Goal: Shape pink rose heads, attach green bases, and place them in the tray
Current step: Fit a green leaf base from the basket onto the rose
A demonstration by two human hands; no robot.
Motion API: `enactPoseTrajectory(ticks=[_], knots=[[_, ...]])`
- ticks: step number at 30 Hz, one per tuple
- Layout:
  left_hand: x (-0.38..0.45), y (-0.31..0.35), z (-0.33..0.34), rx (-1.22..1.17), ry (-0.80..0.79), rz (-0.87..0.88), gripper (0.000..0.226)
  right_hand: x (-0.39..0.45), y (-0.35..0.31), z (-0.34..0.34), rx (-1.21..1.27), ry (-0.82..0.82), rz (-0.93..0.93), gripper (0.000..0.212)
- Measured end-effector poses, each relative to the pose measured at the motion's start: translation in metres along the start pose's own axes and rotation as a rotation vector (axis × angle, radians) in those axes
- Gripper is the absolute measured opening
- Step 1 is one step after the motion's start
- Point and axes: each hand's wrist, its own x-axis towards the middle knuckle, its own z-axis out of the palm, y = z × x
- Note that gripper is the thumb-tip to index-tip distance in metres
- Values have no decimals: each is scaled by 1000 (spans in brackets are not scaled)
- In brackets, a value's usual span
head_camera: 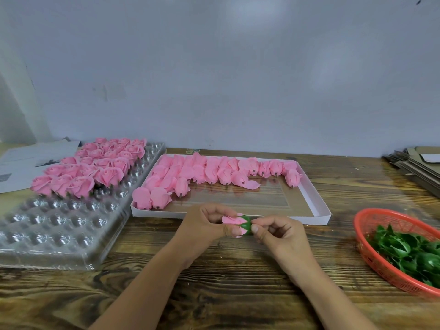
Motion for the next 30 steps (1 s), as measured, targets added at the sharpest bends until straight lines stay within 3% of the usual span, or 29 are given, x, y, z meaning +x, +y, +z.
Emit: enactPoseTrajectory(ticks=[10,14,21,30], knots=[[2,-1,0,40,3,14,30,2,0,0,-30,2,53,21],[3,-5,5,69,10,54,29,3,-3,0,109,-28,177,12],[4,-12,2,190,-27,30,28,3,0,1,185,-53,216,22],[5,-13,1,252,-17,22,47,4,3,0,247,-66,282,24]])
